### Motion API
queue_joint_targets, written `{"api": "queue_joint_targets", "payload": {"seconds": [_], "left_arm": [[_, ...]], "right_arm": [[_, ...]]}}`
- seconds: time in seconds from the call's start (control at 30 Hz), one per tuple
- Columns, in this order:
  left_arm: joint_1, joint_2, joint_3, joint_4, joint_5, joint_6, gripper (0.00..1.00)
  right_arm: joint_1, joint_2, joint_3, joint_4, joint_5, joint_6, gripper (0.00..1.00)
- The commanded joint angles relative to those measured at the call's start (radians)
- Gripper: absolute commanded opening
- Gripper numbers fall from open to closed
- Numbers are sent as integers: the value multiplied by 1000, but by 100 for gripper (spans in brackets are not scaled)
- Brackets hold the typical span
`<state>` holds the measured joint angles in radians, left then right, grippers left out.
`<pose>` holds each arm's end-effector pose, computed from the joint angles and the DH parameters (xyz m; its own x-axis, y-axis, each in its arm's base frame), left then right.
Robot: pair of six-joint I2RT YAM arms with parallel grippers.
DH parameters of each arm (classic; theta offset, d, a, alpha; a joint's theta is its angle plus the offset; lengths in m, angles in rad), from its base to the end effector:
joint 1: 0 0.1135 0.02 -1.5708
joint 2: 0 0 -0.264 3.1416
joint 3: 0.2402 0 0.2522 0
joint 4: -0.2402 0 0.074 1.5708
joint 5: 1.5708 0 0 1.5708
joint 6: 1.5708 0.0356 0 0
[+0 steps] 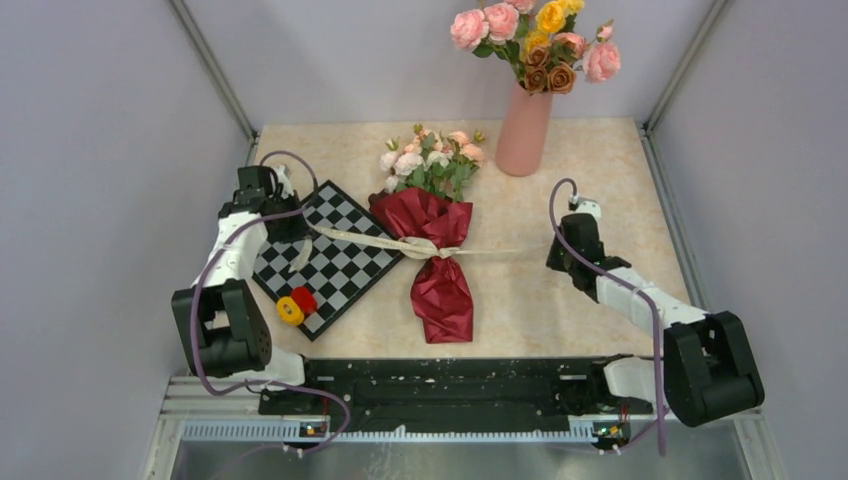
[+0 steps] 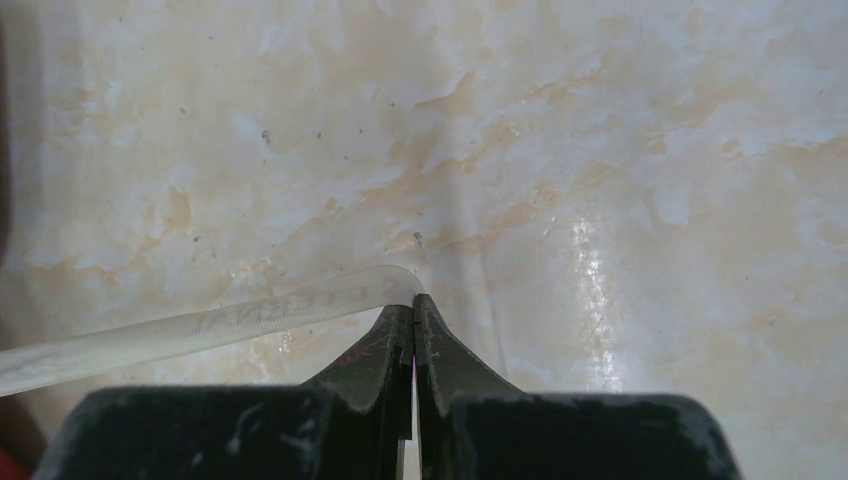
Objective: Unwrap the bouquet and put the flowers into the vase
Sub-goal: Untie the ribbon from the wrapping paper.
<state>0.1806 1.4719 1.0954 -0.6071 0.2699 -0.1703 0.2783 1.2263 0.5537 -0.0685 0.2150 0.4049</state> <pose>0.3006 0.0452 0.2518 -0.8024 -0.3125 -0.5084 -0.1662 0.9352 -0.3127 0.2329 0.0587 0.1829 -0.6427 0.2166 -0.7348 0.1481 0.9762 0.1582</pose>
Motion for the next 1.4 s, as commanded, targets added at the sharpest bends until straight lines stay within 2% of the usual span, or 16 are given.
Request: {"api": "queue_joint_targets", "payload": {"seconds": [0.0,0.63,1.03,1.37], "left_arm": [[27,-51,7,7,-60,21,0],[79,-62,22,-11,-168,46,0],[117,-70,26,-13,-195,50,0],[152,-71,33,-13,-192,49,0]], "right_arm": [[-39,-35,51,-6,1,-27,0],[-157,-75,80,-39,-18,-56,0],[-215,-68,140,-74,15,-2,0],[-311,-50,207,-109,20,60,0]]}}
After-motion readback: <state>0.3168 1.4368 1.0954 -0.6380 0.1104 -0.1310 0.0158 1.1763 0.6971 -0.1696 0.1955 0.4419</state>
